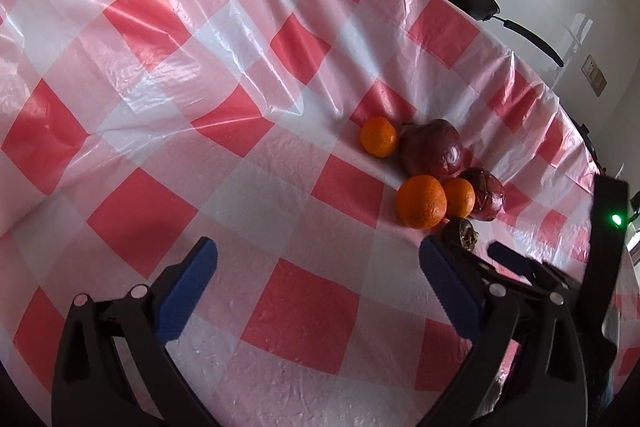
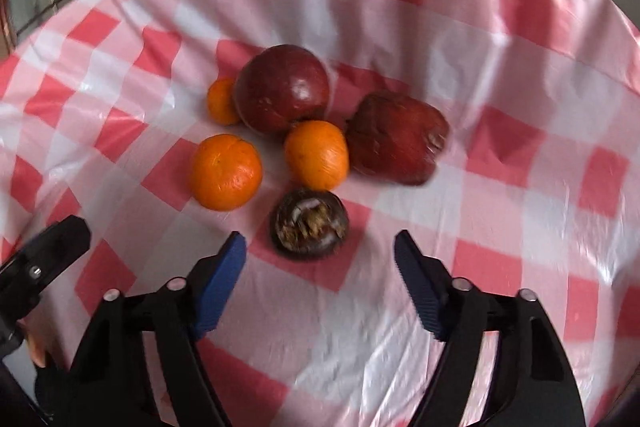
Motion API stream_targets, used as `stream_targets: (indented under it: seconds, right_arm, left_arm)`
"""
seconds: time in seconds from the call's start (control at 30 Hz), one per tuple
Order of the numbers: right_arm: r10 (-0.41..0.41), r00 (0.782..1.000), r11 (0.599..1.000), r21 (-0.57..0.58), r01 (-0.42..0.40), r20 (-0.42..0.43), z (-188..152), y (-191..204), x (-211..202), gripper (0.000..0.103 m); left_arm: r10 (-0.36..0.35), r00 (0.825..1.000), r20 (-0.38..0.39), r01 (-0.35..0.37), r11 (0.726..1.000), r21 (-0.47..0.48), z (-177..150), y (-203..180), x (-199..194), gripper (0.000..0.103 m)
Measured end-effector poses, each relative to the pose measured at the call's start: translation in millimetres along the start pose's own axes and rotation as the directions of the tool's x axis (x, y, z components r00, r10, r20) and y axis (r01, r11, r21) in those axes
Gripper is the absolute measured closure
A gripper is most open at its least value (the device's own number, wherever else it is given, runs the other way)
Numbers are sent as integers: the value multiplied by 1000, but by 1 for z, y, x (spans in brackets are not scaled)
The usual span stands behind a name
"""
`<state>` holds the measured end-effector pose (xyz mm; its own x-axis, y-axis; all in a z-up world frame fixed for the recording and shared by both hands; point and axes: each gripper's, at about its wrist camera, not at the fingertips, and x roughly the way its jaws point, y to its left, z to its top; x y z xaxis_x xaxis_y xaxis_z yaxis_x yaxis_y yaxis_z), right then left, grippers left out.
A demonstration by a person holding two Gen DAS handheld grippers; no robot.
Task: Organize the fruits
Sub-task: 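Grasp the last dark purple round fruit with the right tool while the left tool grasps an orange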
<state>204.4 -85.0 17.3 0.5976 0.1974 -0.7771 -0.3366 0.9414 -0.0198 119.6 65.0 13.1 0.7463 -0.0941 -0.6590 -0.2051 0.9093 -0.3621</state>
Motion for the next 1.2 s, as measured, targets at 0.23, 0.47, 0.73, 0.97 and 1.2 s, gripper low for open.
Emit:
stream_targets:
  seconds: [0.23,0.47,0.73,0.97,1.2]
  right_arm:
    - [29,1000,999,-27,-29,-5,10,3,14,61]
    - [18,995,986,165,-34,98,-20,-22,-31,61]
    - [44,979,878,460,-133,198,-48,-87,-39,61]
    - [30,970,816,555,-163,242,-57,-104,-40,61]
    - [50,972,816,552,-171,228,-56,-103,-39,60]
  left_arm:
    - [-1,1000,-5,1,1000,10,0,-1,1,2]
    - [-4,1000,-1,4,1000,29,-1,-4,-1,2]
    - [-41,999,29,37,990,134,-7,-26,-6,2]
    - [-67,998,16,64,987,145,-5,-43,4,2]
    - [-21,1000,6,20,980,200,10,-73,35,15]
